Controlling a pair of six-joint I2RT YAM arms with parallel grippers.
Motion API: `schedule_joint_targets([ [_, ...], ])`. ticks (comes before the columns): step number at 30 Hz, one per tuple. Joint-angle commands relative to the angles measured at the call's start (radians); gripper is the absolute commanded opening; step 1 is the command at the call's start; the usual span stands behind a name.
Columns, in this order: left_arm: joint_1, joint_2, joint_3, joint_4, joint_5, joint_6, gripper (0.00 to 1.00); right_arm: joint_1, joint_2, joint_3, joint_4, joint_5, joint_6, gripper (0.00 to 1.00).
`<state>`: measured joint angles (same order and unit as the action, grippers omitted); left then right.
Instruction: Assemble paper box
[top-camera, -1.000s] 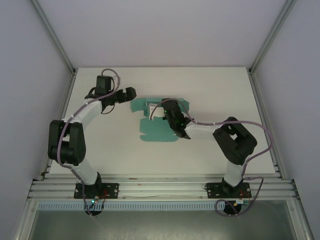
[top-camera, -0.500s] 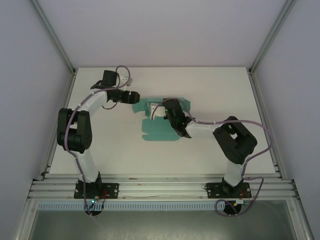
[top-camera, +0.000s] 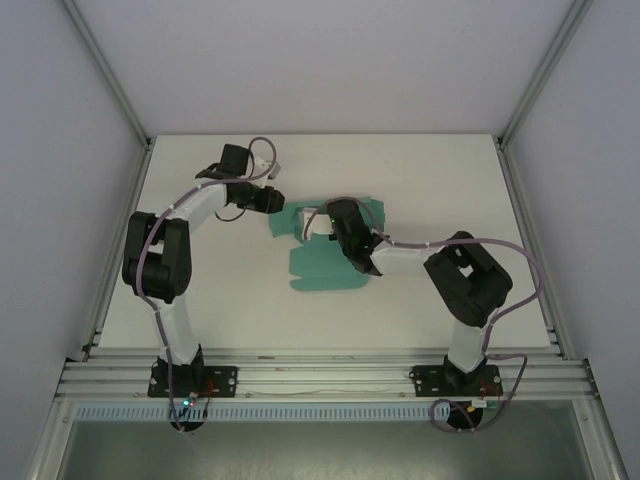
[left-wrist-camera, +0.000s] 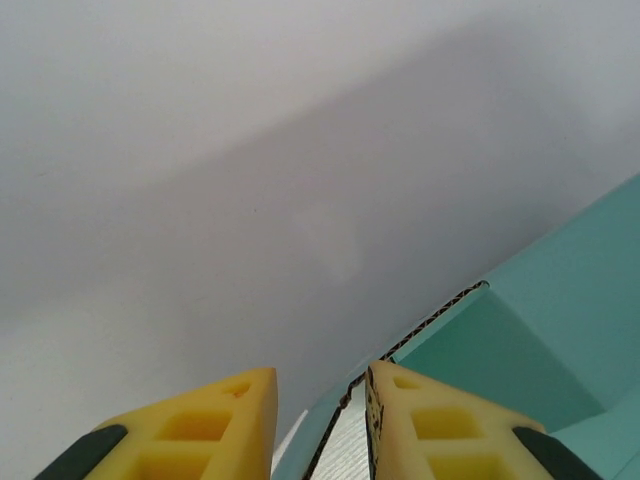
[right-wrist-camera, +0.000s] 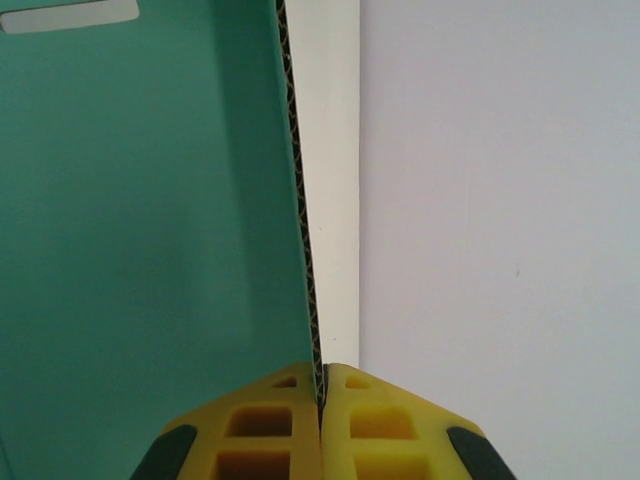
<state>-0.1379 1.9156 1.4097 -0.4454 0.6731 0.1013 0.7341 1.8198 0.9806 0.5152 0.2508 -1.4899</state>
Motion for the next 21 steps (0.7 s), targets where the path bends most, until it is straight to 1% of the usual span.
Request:
schedule_joint_targets([
  [1,-0.011,-0.001,-0.041,-0.040,0.006,-0.017,0.29,-0.001,0.002,0.037,-0.001,0.031,0.033,0.00],
  [4,-0.011,-0.062,-0.073,-0.018,0.038,-0.029,0.27,-0.004,0.007,0.039,0.003,0.052,0.031,0.00],
  [6,-0.012,-0.083,-0.089,-0.004,0.066,-0.050,0.14,-0.004,0.008,0.039,0.012,0.058,0.037,0.00],
  [8,-0.019,-0.097,-0.102,0.005,0.093,-0.062,0.05,-0.004,0.010,0.040,0.011,0.059,0.042,0.00],
  [10,-0.040,-0.107,-0.112,0.025,0.070,-0.078,0.00,0.001,0.015,0.042,0.022,0.064,0.045,0.00],
  [12,-0.073,-0.112,-0.105,0.025,0.017,-0.113,0.00,0.009,0.025,0.057,0.015,0.085,0.049,0.00],
  [15,-0.132,-0.144,-0.116,0.052,-0.006,-0.145,0.00,0.017,0.037,0.072,0.021,0.112,0.052,0.00],
  [17,-0.161,-0.169,-0.134,0.088,0.005,-0.166,0.00,0.021,0.039,0.071,0.024,0.117,0.059,0.00],
  [21,-0.189,-0.181,-0.156,0.132,0.010,-0.187,0.00,0.027,0.029,0.058,0.023,0.109,0.099,0.00],
])
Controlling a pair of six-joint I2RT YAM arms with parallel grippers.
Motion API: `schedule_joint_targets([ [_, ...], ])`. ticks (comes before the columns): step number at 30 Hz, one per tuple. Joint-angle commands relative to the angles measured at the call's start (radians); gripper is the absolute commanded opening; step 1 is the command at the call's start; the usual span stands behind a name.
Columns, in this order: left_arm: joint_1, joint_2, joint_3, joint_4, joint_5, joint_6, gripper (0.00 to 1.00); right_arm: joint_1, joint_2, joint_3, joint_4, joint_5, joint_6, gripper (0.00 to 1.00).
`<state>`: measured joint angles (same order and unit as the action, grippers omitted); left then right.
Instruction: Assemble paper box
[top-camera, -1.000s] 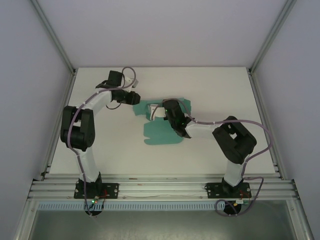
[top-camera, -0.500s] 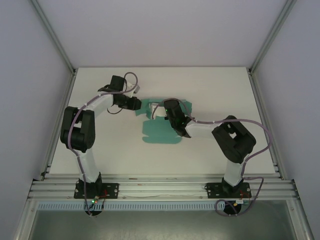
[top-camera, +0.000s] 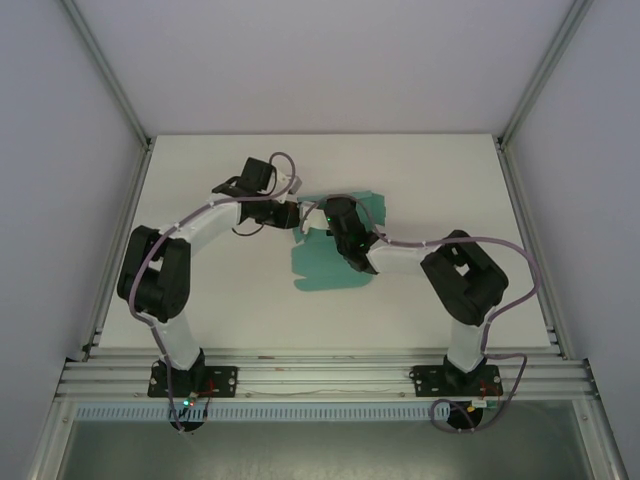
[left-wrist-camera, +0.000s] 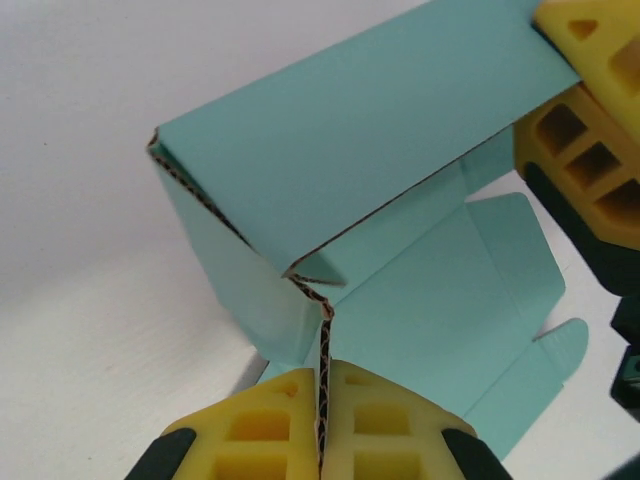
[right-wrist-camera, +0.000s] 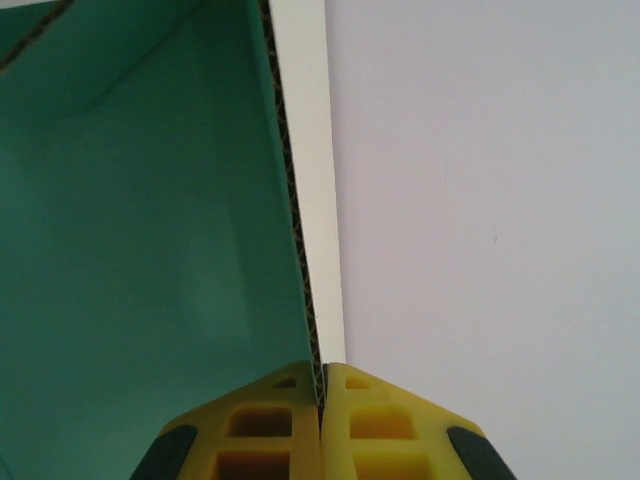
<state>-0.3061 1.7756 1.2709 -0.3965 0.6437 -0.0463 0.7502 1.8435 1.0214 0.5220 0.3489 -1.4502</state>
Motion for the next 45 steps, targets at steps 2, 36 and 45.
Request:
schedule_joint_targets([
  [2,-0.032,-0.033,-0.032,0.102,0.009,-0.031,0.00,0.010,-0.006,0.004,0.019,0.004,0.084,0.00],
  [36,0.022,-0.179,-0.136,0.042,-0.414,0.012,1.00,-0.003,-0.078,-0.142,0.079,-0.061,-0.068,0.00],
  [45,0.225,-0.132,-0.152,0.164,-0.303,-0.137,1.00,-0.003,-0.072,-0.136,0.087,-0.062,-0.047,0.00],
])
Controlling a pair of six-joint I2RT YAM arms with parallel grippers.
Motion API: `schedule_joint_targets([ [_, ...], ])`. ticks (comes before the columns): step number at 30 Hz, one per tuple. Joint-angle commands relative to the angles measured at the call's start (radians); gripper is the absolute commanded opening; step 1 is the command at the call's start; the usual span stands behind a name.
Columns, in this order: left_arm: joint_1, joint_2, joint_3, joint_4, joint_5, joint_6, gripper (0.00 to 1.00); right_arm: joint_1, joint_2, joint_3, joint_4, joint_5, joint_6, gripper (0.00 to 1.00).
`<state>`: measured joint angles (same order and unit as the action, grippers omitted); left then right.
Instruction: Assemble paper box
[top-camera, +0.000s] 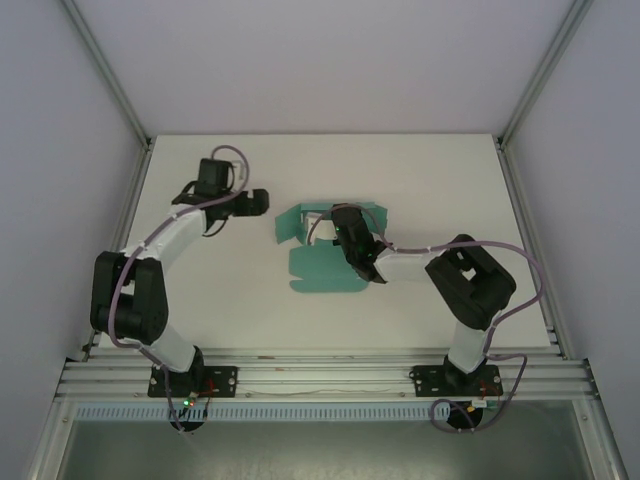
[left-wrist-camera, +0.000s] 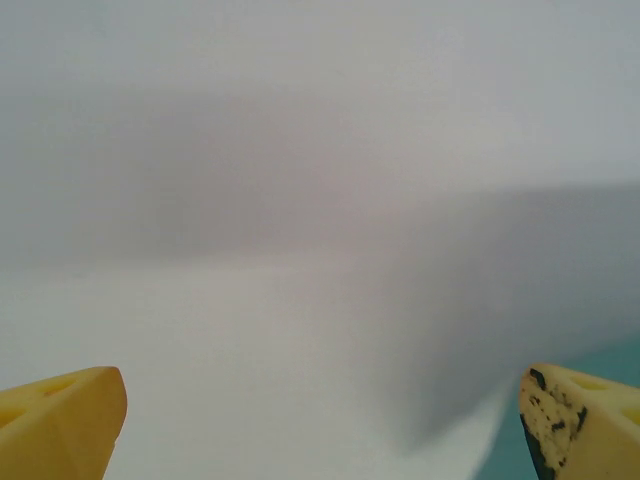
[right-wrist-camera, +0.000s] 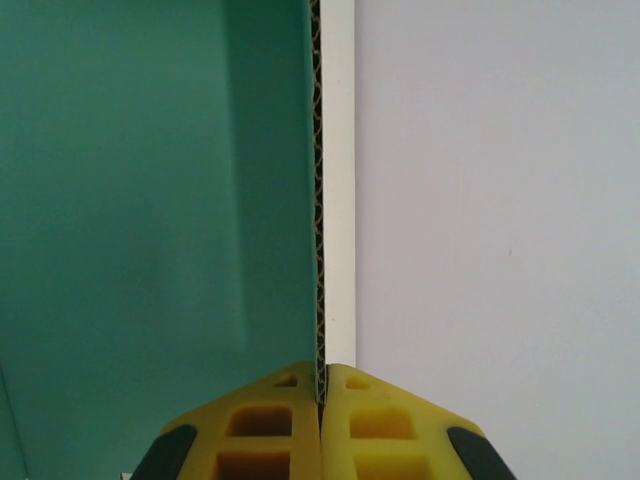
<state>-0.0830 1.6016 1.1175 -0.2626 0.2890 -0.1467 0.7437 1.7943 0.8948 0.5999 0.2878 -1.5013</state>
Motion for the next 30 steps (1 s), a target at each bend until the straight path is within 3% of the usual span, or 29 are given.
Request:
schedule_joint_targets([
  [1,-0.004,0.062,-0.004,0.044,0.095,-0.018,0.98,0.003,-0.023,-0.006,0.003,0.000,0.010,0.00],
  [4,-0.045,0.067,-0.075,0.145,0.221,0.030,0.92,0.004,-0.017,0.002,0.003,0.009,0.016,0.00],
  [11,-0.164,0.041,-0.213,0.351,0.224,0.090,0.87,0.004,-0.018,0.007,-0.002,-0.002,0.014,0.00],
  [18,-0.216,0.063,-0.293,0.559,0.183,0.099,0.86,0.007,-0.036,0.020,-0.055,-0.033,0.029,0.00],
  [26,-0.244,0.107,-0.328,0.686,0.143,0.156,0.81,0.023,-0.064,-0.010,-0.097,-0.058,0.030,0.00],
  [30,-0.287,0.095,-0.391,0.760,0.030,0.197,0.76,0.031,-0.079,-0.040,-0.121,-0.048,0.018,0.00],
])
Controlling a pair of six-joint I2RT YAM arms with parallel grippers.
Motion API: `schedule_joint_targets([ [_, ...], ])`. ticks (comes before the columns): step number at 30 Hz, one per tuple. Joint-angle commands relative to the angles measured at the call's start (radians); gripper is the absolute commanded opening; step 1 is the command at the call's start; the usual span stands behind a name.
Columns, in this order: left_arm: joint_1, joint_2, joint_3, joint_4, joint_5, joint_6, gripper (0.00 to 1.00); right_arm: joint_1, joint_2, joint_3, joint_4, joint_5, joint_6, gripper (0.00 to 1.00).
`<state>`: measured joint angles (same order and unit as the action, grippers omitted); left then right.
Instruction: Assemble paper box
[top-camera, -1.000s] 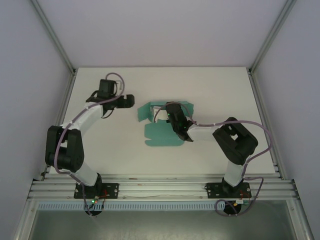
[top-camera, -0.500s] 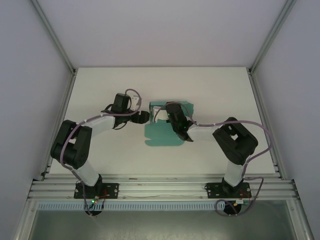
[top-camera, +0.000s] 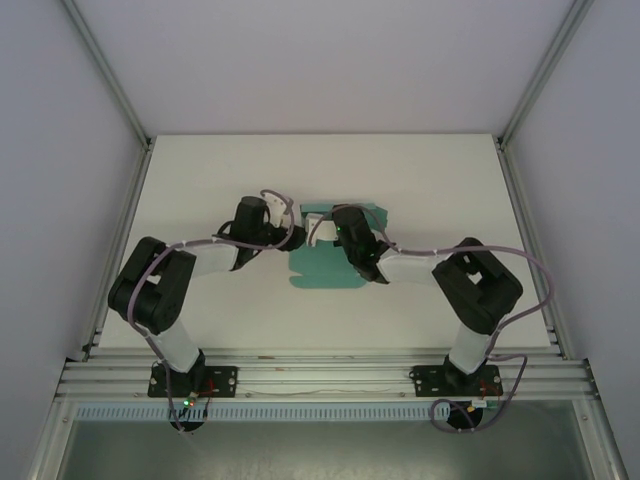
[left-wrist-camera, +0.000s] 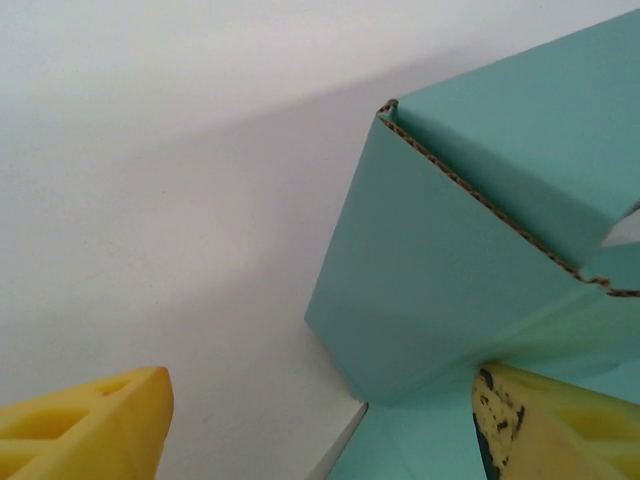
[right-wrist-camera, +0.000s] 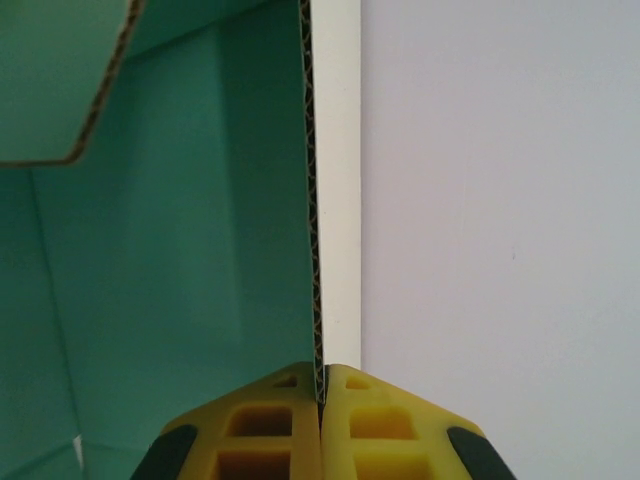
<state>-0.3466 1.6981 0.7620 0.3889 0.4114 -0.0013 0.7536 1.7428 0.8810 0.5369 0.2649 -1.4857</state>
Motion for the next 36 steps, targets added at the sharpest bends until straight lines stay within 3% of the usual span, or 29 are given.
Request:
schedule_joint_targets([
  [1,-0.029,0.000,-0.050,0.133,-0.088,0.055,0.76,0.024,-0.028,-0.032,-0.068,-0.015,0.000,0.00],
  [11,-0.052,0.039,-0.090,0.261,-0.039,0.062,0.79,0.048,0.024,-0.071,-0.044,0.064,-0.039,0.00],
  [19,-0.068,0.074,-0.046,0.254,0.014,0.066,0.78,0.050,-0.012,-0.047,-0.114,0.024,0.025,0.00],
  [28,-0.068,0.131,0.053,0.226,0.000,0.024,0.34,0.049,0.018,-0.031,-0.182,0.005,0.054,0.00],
  [32,-0.068,0.153,0.085,0.186,-0.127,-0.008,0.10,0.049,0.010,-0.014,-0.204,-0.005,0.103,0.00],
  [36,-0.075,0.169,0.084,0.168,-0.264,-0.068,0.00,0.049,0.004,0.007,-0.221,-0.001,0.163,0.00],
])
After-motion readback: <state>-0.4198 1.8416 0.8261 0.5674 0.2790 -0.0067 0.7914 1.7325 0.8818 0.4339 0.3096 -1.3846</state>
